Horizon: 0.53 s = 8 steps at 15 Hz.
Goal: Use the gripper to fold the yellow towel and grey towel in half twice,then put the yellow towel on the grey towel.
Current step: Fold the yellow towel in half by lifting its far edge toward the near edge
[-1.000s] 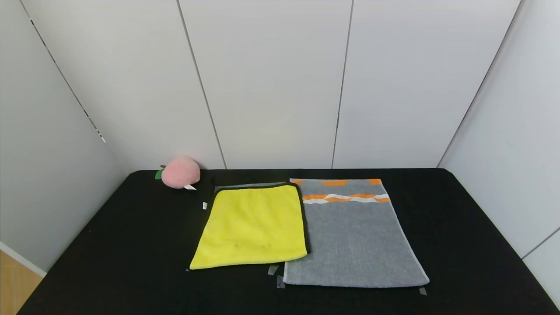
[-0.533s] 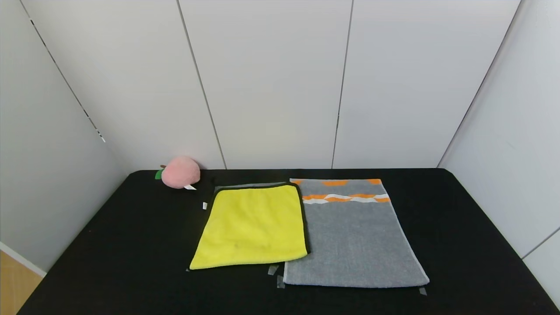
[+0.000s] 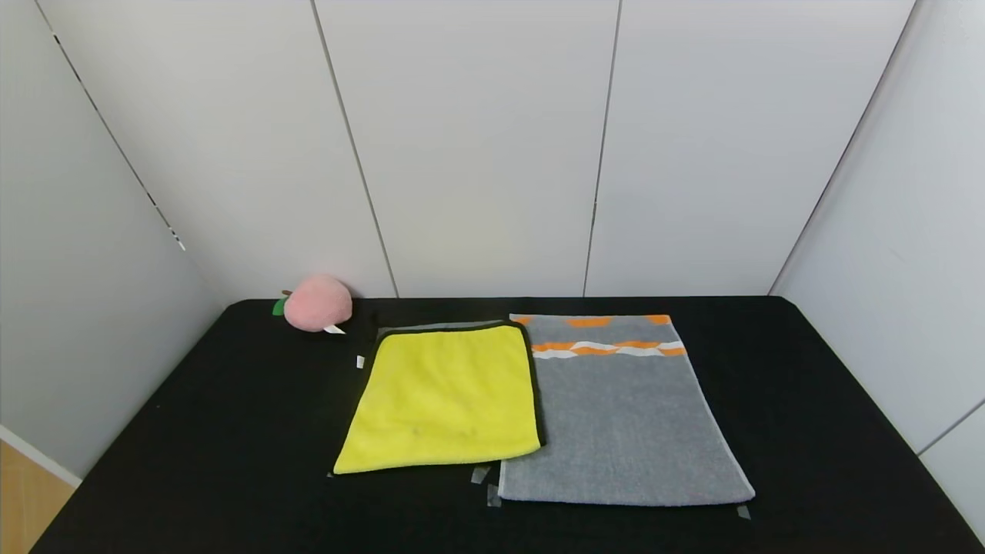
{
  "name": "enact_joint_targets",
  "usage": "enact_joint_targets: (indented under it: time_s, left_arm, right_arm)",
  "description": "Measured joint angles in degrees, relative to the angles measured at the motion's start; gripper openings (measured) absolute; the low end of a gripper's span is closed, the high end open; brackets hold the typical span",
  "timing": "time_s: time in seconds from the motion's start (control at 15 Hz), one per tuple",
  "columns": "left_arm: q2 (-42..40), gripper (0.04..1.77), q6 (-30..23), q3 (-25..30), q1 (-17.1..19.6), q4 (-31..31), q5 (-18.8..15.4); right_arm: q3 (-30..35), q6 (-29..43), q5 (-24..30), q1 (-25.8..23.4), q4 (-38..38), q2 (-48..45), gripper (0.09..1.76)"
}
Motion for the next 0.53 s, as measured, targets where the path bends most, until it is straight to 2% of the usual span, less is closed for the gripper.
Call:
enact_joint_targets:
  time_s: [0.33,0.53]
  left_arm:
    - [13.4,1.72,0.1,-8.2,-0.3,-0.8,0.0]
    - [21.9,1.72,0.0,-12.3,-0.2,-1.0,0.1]
  right_arm:
    - [-11.5,-1.8,2.7,1.1,0.1,19.2,1.71]
    - [-18.0,-2.5,2.2,4.9,0.0,31.1,1.71]
